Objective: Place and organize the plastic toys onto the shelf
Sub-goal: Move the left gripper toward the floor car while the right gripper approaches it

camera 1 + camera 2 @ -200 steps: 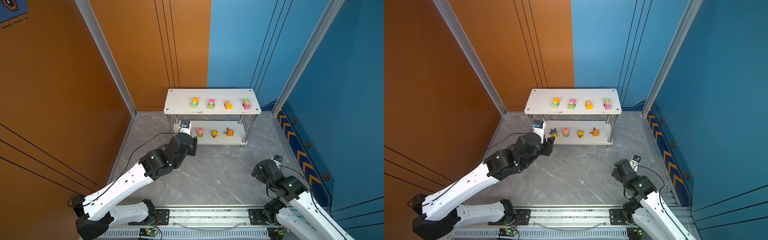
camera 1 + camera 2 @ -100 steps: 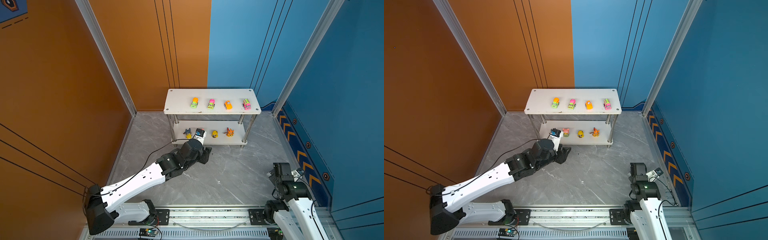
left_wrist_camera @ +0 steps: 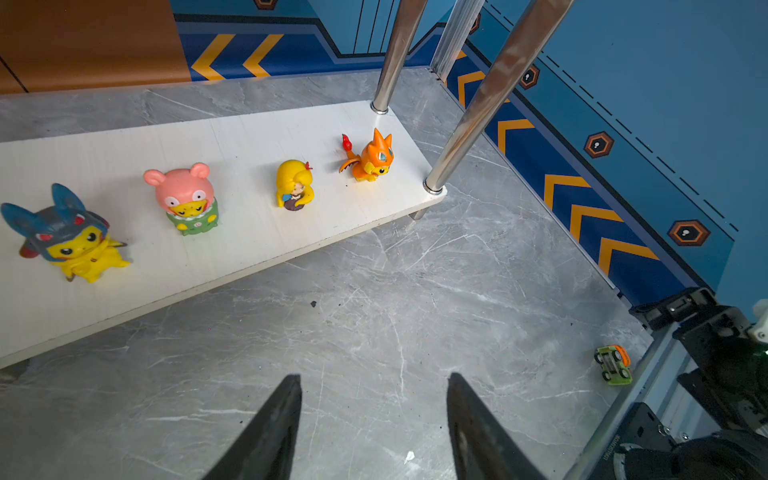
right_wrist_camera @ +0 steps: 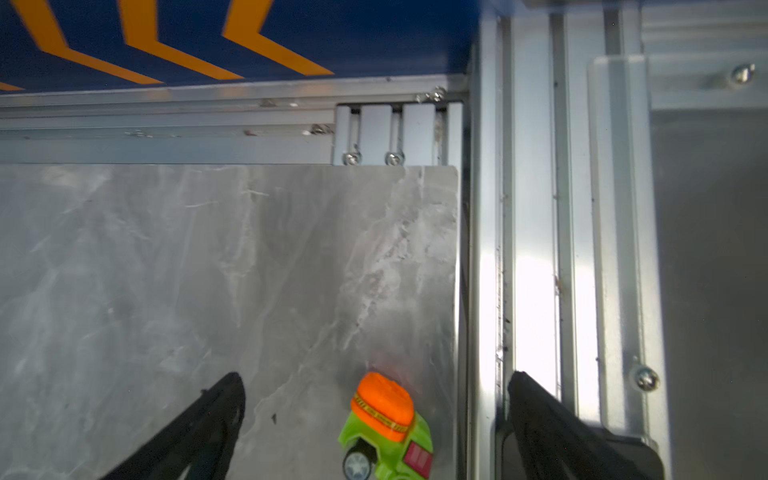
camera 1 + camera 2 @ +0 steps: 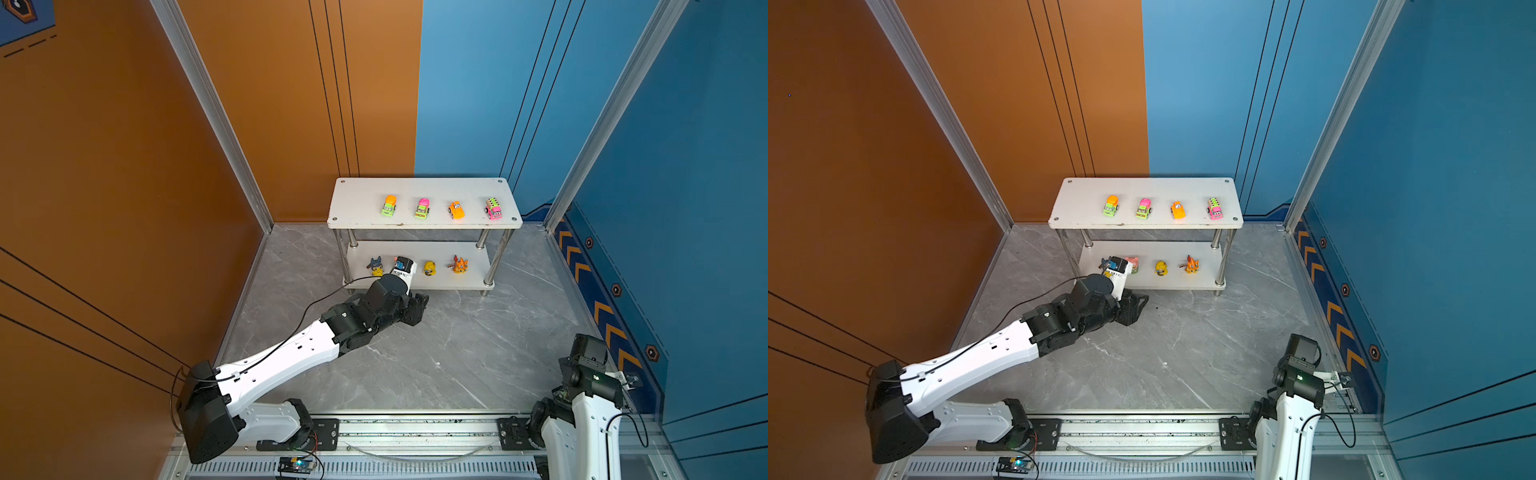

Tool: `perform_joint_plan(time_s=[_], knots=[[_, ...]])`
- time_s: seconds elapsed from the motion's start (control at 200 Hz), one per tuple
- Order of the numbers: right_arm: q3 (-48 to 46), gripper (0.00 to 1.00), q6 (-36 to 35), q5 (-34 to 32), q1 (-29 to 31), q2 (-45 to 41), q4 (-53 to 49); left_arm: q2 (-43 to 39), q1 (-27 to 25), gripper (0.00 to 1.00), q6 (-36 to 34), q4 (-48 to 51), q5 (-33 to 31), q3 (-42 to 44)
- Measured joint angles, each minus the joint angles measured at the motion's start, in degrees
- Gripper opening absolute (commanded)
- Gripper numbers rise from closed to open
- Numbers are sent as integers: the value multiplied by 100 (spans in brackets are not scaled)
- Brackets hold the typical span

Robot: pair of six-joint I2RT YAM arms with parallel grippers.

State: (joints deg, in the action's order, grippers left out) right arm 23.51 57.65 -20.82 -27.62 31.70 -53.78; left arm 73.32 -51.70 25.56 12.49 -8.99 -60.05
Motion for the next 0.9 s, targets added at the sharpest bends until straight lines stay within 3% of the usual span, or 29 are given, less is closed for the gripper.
perform_joint_plan(time_s=[0.155, 0.31, 0.501, 0.596, 0.706, 0.901], knots=[[-125, 92, -28, 461, -96, 216, 269, 107, 7, 58, 0, -26, 72, 0], [-409, 88, -13, 907, -101, 988, 841, 114, 9, 58, 0, -33, 76, 0], [-452, 81, 219, 883, 216, 1360, 1606, 114, 57, 58, 0, -31, 74, 0], [-485, 77, 643, 887, 883, 1381, 1917, 116, 94, 58, 0, -31, 74, -2], [-452, 77, 1281, 835, 2055, 1574, 2243, 149, 138, 58, 0, -31, 74, -7], [142, 82, 2455, 332, 4889, 2675, 2625, 232, 164, 58, 22, -28, 74, -9]])
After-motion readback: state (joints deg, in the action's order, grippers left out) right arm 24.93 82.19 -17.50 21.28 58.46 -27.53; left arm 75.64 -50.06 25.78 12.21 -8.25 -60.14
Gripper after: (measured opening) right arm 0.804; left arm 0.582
